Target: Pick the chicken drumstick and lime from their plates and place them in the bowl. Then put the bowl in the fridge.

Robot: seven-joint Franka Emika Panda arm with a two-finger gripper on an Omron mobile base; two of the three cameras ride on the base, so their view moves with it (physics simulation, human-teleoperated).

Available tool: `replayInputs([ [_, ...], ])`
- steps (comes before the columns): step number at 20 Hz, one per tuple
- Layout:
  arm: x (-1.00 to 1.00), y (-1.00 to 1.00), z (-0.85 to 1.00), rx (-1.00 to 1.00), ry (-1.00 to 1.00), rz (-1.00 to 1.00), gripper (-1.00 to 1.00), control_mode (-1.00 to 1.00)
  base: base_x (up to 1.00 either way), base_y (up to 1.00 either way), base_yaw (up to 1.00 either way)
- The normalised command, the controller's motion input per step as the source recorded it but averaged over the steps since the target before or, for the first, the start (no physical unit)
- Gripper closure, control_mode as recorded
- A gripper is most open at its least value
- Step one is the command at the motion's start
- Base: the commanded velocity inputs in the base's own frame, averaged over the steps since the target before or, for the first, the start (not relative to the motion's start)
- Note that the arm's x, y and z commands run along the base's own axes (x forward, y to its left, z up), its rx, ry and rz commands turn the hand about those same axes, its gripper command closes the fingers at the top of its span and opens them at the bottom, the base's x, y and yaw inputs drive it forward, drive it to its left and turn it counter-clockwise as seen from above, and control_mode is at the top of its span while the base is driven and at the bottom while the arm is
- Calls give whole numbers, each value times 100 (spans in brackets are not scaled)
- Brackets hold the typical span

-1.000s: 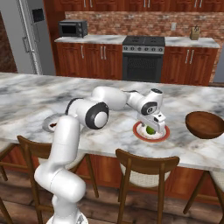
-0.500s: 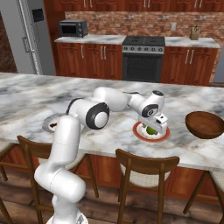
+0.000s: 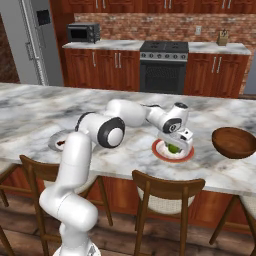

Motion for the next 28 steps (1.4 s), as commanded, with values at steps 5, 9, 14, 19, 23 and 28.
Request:
replayInputs([
  [5,-35,-12,60,0,0,19,100,-100,0,0,0],
  [9,-38,-21,59,-1,-1,18,100,-100,0,0,0],
  [14,-21,-22,42,-24,-15,13,100,-100,0,0,0],
  [19,-18,-26,35,-37,-9,16,100,-100,0,0,0],
  [23,-19,-33,21,-28,0,14,100,-100,0,0,0],
  [28,-9,-40,17,-12,0,10,100,-100,0,0,0],
])
